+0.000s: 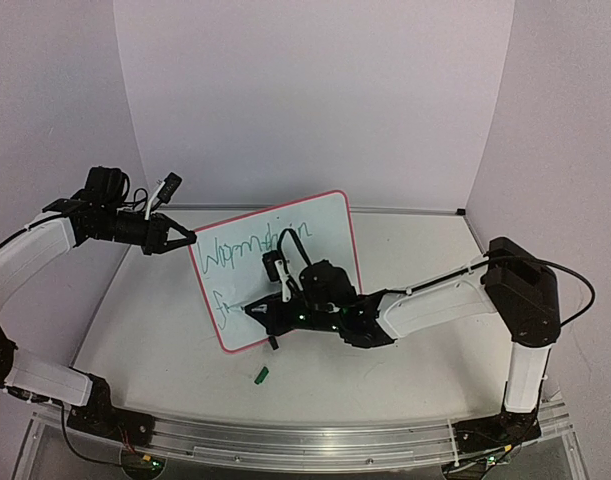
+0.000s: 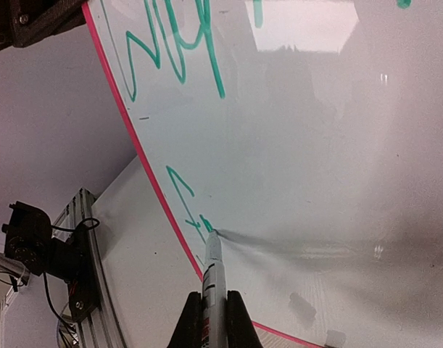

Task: Write a sentence on the whiteboard
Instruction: Write on the whiteboard with the whiteboard marker without the cap.

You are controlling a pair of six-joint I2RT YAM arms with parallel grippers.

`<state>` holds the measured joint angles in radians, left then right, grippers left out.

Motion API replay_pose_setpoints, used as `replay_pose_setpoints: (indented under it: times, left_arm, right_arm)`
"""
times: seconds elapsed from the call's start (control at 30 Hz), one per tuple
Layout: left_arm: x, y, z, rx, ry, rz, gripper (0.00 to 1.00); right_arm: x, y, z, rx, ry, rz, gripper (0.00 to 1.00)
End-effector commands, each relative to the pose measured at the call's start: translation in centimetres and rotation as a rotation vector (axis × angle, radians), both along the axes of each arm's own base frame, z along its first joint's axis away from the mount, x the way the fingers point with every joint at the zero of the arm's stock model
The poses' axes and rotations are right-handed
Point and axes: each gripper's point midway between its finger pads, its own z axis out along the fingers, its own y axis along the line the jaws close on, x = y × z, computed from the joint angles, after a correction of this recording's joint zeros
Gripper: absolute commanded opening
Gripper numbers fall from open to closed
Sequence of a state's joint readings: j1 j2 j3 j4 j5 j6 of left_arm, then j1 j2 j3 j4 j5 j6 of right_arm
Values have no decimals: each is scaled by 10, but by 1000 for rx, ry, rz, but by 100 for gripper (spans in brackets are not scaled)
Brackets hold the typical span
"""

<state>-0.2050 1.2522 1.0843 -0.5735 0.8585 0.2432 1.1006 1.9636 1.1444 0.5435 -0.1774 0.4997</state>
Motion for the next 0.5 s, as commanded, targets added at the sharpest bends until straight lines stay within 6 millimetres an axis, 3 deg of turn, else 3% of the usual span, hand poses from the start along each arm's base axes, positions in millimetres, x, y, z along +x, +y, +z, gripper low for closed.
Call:
replay_pose_setpoints:
  times: [0.0,0.27,0.47]
  left_arm:
    - [-8,-8,-20,44,64,-27,0]
    - [-8,-7,-21,45,65,-27,0]
    - [-8,-8,-21,46,65,-28,0]
  right_arm:
    - [8,-9,28,57,-33,-52,0]
    - [-5,-16,59,137,-70,-1,0]
    - [-2,-11,49,105,-61,-3,0]
